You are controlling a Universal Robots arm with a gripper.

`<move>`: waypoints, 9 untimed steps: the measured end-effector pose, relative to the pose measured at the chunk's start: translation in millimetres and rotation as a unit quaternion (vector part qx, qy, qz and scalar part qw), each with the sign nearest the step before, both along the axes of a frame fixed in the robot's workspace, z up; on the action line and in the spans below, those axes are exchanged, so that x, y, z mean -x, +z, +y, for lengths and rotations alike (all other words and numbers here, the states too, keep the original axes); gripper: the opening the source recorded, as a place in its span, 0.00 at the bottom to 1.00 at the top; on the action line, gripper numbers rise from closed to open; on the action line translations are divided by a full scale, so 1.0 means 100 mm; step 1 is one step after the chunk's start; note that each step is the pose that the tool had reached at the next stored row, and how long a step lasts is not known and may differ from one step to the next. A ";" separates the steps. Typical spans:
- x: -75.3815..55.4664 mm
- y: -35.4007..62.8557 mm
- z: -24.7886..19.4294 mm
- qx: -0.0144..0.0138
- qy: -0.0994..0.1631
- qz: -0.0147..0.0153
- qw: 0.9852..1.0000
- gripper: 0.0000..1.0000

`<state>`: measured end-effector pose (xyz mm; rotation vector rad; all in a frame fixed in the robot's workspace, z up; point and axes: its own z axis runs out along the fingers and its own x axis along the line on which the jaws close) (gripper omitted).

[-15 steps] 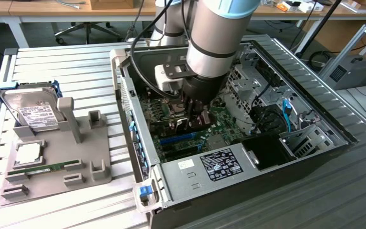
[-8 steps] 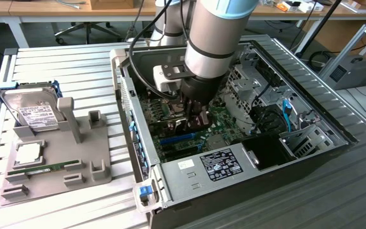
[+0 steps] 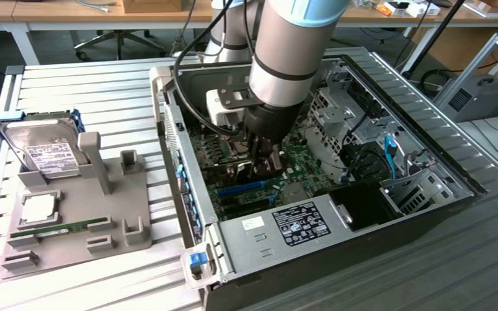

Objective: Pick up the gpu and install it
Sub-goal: 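Insert the gpu into the slot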

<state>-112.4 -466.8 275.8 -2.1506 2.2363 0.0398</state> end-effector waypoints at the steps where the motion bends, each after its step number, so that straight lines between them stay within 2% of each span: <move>1: 0.00 -0.002 0.000 0.000 0.000 0.000 1.000 0.27; 9: 0.00 -0.014 0.000 0.000 0.000 0.000 1.000 0.27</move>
